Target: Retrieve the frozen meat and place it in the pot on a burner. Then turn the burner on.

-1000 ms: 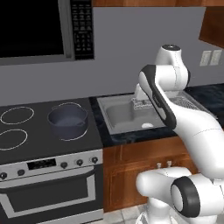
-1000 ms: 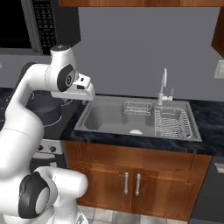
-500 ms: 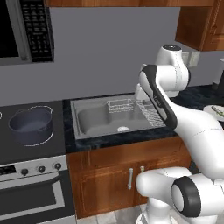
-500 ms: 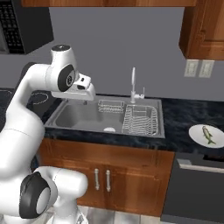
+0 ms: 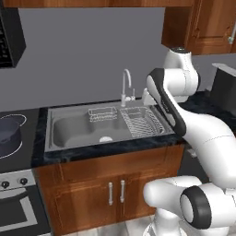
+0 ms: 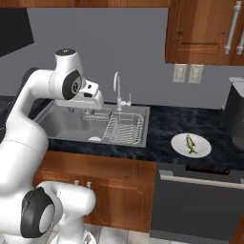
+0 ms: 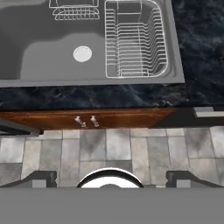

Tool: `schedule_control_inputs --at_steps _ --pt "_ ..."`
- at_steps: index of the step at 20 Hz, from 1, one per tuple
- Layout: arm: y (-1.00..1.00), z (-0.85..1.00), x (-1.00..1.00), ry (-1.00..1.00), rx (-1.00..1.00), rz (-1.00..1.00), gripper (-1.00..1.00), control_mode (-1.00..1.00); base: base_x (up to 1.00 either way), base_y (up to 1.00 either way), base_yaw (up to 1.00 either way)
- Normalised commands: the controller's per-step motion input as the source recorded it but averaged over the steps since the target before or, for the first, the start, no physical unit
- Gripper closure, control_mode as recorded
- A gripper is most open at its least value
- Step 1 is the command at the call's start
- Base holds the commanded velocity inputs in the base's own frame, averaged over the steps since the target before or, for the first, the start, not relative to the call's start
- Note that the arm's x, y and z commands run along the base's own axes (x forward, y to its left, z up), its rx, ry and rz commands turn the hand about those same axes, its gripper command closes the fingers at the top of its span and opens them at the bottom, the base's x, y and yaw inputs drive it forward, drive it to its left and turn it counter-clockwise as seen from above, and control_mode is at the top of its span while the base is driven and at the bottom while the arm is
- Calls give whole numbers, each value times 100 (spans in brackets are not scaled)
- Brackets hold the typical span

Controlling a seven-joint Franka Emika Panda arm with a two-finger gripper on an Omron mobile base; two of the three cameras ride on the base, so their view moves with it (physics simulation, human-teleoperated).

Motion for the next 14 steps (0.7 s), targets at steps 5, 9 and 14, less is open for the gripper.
schedule_control_inputs --at_steps 5,9,14 --pt "0 0 0 0 0 0 -100 100 16 -71 4" --pt "0 0 0 0 0 0 -100 100 19 -72 4" --pt "0 0 0 0 0 0 -100 100 16 -70 4"
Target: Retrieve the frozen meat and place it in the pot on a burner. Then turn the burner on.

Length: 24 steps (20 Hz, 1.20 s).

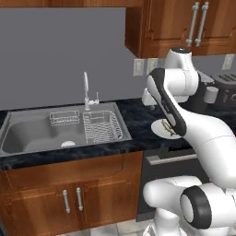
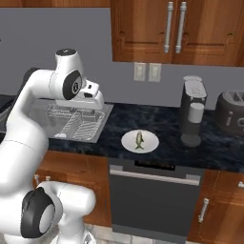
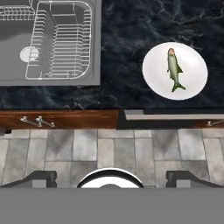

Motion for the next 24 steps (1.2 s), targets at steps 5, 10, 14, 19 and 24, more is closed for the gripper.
schedule_control_inputs --at_steps 5,10,14,19,24 --pt "0 0 0 0 0 0 -100 100 19 -66 4" --pt "0 0 0 0 0 0 -100 100 33 -15 2" --pt "0 0 0 0 0 0 -100 100 38 0 0" --pt "0 0 0 0 0 0 -100 100 32 -7 0" --pt "0 0 0 0 0 0 -100 100 33 -8 1"
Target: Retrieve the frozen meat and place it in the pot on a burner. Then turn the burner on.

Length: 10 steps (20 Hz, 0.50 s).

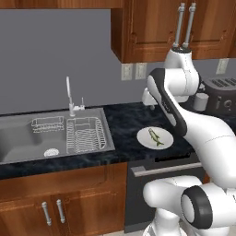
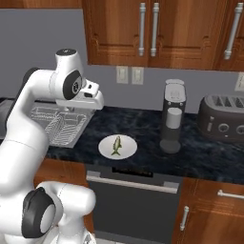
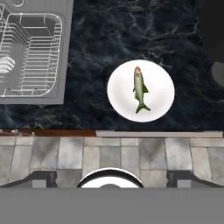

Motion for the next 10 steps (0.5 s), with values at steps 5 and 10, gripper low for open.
schedule_control_inputs --at_steps 5,10 --pt "0 0 0 0 0 0 -100 100 33 -8 1" --pt "0 0 0 0 0 0 -100 100 34 -5 1"
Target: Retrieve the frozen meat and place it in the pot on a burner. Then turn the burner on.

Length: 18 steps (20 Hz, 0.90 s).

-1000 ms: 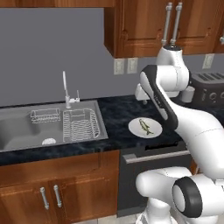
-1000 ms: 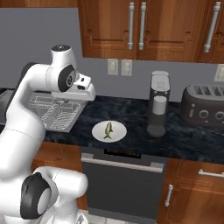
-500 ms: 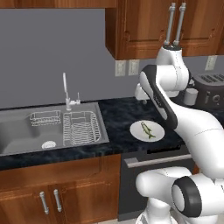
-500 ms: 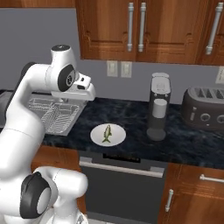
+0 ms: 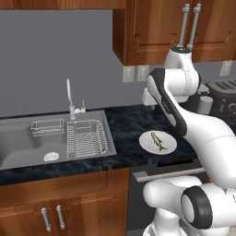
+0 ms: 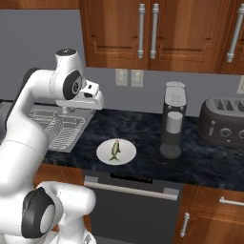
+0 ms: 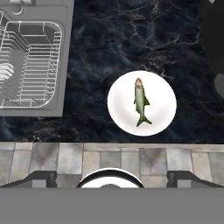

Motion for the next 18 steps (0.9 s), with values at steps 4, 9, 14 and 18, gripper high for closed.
schedule_control_inputs --at_steps 4,9,14,18 --pt "0 0 0 0 0 0 -100 100 21 -8 1" --pt "0 0 0 0 0 0 -100 100 6 -9 3" --pt "-6 -2 0 0 0 0 -100 -100 0 -13 0" --pt "-41 -19 0 4 1 0 -100 -100 0 0 0"
